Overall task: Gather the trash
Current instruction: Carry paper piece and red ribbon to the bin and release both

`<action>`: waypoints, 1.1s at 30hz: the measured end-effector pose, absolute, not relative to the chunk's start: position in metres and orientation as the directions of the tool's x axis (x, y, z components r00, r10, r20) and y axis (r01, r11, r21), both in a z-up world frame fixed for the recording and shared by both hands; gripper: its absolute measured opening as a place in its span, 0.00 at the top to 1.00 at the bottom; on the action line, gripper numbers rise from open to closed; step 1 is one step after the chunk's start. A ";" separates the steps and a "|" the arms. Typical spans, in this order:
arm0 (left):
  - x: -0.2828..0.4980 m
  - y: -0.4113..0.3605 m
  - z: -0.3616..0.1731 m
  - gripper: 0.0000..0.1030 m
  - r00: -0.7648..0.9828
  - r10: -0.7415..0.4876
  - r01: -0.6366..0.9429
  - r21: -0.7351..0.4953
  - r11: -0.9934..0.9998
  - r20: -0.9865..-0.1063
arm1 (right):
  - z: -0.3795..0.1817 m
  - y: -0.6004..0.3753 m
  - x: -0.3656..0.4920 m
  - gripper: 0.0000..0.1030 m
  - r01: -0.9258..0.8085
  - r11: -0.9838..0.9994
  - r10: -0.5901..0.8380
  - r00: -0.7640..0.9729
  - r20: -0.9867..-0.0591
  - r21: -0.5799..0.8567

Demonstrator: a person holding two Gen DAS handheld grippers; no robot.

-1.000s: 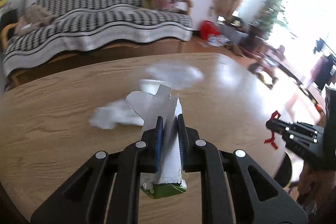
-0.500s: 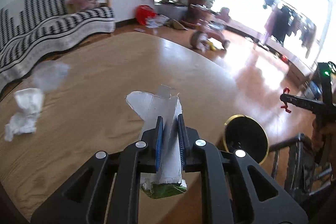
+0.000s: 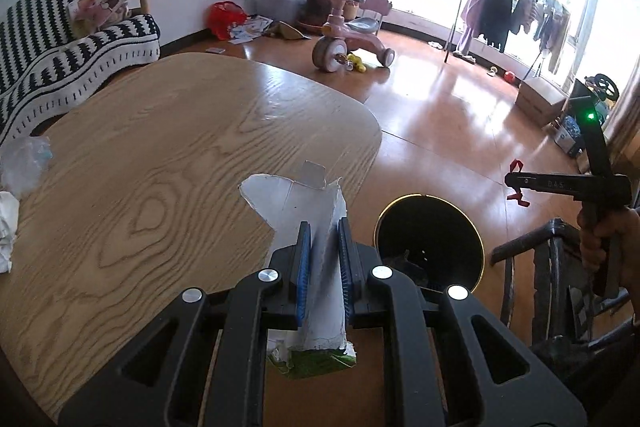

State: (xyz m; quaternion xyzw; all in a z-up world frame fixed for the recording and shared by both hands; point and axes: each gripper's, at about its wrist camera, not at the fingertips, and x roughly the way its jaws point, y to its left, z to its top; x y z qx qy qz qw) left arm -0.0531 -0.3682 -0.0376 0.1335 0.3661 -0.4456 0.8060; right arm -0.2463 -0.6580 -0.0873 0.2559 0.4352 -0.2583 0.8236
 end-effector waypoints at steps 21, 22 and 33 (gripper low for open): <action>-0.093 -0.429 -0.069 0.88 0.243 -0.616 0.862 -0.124 0.491 -0.749 | -0.044 -0.644 -0.232 0.30 0.676 0.689 -0.248 0.559 -0.791 0.262; -0.098 -0.437 -0.073 0.88 0.233 -0.618 0.868 -0.127 0.481 -0.751 | -0.037 -0.637 -0.227 0.29 0.671 0.697 -0.258 0.563 -0.785 0.253; -0.149 -0.541 -0.137 0.87 0.130 -0.600 0.884 -0.182 0.431 -0.790 | -0.017 -0.615 -0.207 0.26 0.623 0.751 -0.262 0.585 -0.767 0.218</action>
